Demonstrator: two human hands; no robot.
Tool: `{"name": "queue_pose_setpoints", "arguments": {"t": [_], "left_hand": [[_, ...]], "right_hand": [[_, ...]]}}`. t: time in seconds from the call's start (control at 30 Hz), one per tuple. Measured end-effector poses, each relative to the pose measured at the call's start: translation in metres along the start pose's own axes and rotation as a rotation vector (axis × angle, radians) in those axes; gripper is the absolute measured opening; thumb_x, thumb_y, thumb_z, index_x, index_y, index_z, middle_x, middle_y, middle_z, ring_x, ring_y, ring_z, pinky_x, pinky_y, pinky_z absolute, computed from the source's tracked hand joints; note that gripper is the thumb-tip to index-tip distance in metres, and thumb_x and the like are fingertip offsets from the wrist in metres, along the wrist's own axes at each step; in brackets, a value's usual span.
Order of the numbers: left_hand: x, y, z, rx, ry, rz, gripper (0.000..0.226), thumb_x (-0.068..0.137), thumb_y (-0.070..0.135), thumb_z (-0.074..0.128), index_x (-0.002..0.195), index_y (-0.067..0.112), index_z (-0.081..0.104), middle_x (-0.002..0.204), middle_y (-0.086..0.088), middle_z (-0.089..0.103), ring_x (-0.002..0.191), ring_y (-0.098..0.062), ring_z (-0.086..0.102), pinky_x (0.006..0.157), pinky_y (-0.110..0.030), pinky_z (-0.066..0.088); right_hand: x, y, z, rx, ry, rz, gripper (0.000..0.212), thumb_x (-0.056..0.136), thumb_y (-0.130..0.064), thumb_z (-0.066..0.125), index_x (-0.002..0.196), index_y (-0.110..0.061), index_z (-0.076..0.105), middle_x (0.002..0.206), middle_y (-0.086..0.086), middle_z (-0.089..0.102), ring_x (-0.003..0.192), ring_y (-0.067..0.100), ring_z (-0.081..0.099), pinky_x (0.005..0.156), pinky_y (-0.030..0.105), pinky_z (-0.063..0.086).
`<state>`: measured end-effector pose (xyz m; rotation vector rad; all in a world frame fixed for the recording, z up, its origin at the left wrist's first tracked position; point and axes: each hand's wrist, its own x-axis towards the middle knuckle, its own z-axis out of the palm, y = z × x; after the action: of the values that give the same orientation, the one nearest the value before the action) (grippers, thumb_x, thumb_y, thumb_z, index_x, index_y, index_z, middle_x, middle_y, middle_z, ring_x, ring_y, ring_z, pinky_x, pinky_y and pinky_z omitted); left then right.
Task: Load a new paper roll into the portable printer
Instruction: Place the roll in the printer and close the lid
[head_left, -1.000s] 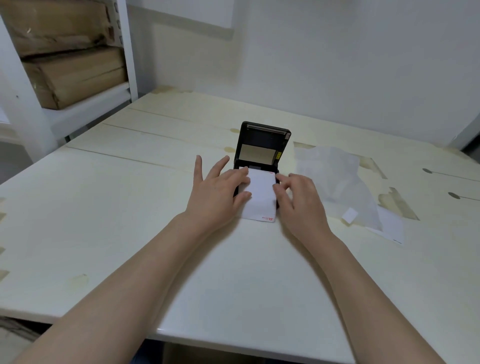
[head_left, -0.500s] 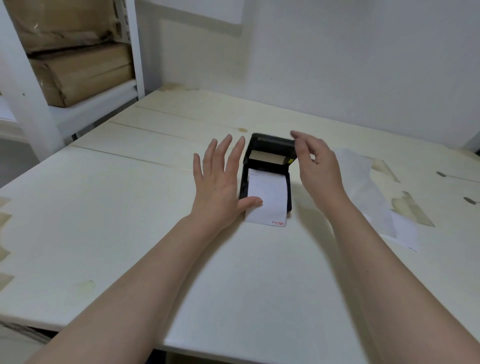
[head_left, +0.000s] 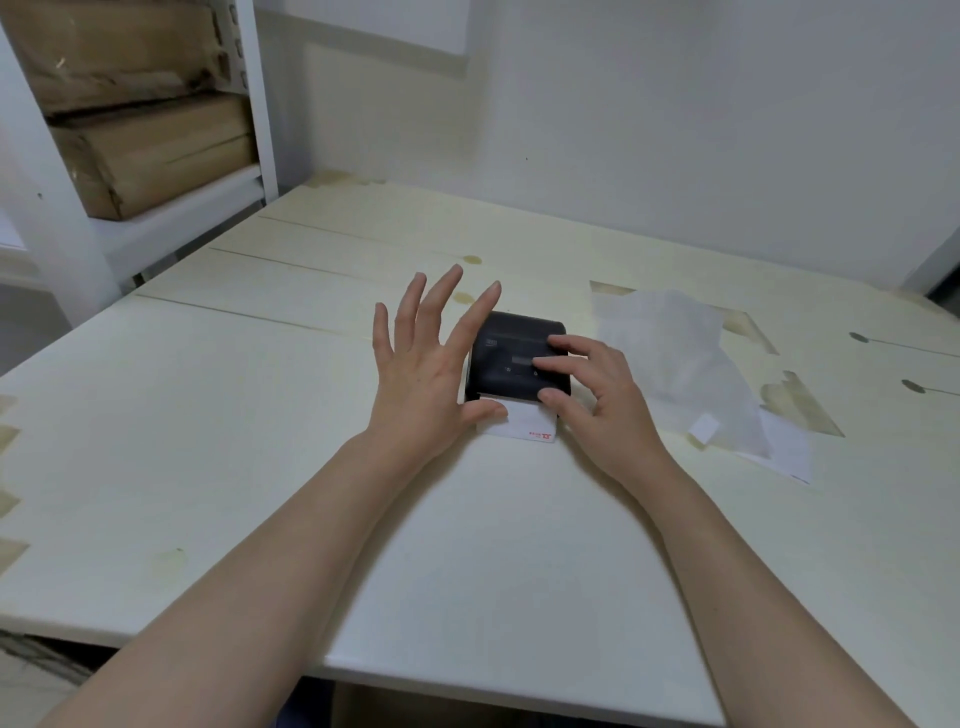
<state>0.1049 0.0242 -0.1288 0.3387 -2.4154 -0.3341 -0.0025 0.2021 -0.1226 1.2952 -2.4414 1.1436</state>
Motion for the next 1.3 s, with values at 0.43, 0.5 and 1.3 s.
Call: {"name": "queue_pose_setpoints", "arguments": {"t": [0.43, 0.5, 1.3], "left_hand": [[-0.004, 0.005, 0.003, -0.404, -0.222, -0.205, 0.072, 0.085, 0.041, 0.070, 0.149, 0.030, 0.039, 0.151, 0.003, 0.040, 0.136, -0.018, 0.041, 0.113, -0.034, 0.032], [-0.003, 0.009, 0.003, -0.406, -0.182, -0.202, 0.053, 0.095, 0.038, 0.059, 0.145, 0.028, 0.047, 0.158, 0.009, 0.034, 0.141, -0.015, 0.033, 0.112, -0.029, 0.030], [-0.009, 0.003, -0.011, -0.673, -0.201, -0.352, 0.034, 0.093, 0.019, 0.062, 0.119, 0.040, 0.069, 0.118, 0.019, 0.070, 0.103, -0.001, 0.066, 0.085, -0.019, 0.048]], "right_hand": [[-0.003, -0.002, 0.006, -0.010, 0.043, 0.021, 0.029, 0.090, -0.018, 0.066, 0.118, -0.024, 0.069, 0.136, -0.011, 0.053, 0.127, 0.011, 0.041, 0.101, 0.005, 0.026], [-0.003, -0.002, 0.007, -0.012, 0.059, 0.014, 0.026, 0.092, -0.018, 0.063, 0.116, -0.023, 0.070, 0.134, -0.012, 0.054, 0.125, 0.011, 0.043, 0.100, 0.003, 0.026], [0.026, -0.021, -0.010, 0.309, 0.017, 0.506, 0.029, 0.091, -0.034, 0.061, 0.118, -0.030, 0.049, 0.126, 0.001, 0.052, 0.106, 0.021, 0.059, 0.085, 0.030, 0.047]]}}
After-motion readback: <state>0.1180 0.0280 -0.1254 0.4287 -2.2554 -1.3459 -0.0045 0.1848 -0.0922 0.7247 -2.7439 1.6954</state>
